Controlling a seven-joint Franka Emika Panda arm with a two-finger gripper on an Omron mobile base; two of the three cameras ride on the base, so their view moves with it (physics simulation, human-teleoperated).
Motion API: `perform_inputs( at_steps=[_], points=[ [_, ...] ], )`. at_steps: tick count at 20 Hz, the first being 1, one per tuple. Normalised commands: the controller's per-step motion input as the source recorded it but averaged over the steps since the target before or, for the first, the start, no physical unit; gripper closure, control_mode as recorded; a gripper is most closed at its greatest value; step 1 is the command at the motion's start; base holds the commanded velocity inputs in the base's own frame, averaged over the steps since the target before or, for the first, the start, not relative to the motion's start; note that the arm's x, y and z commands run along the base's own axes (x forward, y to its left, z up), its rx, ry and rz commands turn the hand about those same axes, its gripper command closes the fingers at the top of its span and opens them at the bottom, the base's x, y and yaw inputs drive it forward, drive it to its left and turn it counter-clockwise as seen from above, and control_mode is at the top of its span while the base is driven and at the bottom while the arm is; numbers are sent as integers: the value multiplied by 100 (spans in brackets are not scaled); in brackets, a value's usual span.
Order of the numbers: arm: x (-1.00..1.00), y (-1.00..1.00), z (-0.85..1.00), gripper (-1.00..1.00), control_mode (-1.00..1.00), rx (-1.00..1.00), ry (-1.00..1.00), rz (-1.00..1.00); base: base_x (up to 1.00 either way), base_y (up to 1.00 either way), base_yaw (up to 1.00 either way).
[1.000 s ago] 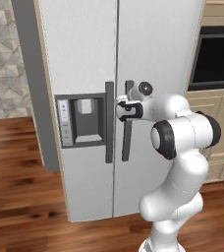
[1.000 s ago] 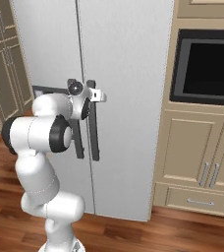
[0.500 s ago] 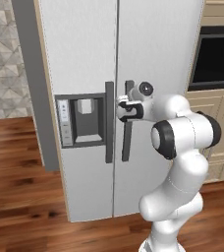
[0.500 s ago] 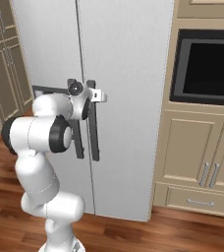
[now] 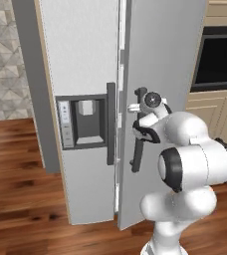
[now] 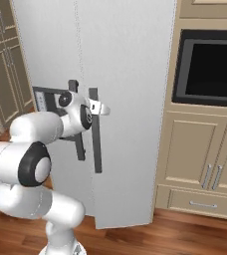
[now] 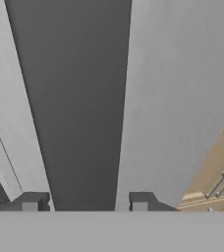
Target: Take the lemon wedge from the fridge and place it on the plate with fish on the dining counter.
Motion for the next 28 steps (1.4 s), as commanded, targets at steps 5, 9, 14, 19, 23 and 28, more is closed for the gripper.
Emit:
perform_inputs(
  at_steps=[5,9,14,19,23,28],
  points=[
    [-100,-71,0,100,-100,0,0,-37,0,0,0],
    [-100,-84,0,100,-100,1,0,-37,0,0,0],
    [-100,-35,18,-100,-100,11,0,-33,0,0,0],
    [-56,95,33,-100,-100,-9,-3,-28,0,0,0],
    [3,100,46,-100,-100,-14,-1,-34,0,0,0],
    [70,69,22,-100,-100,-19,-9,-51,0,0,0]
  ],
)
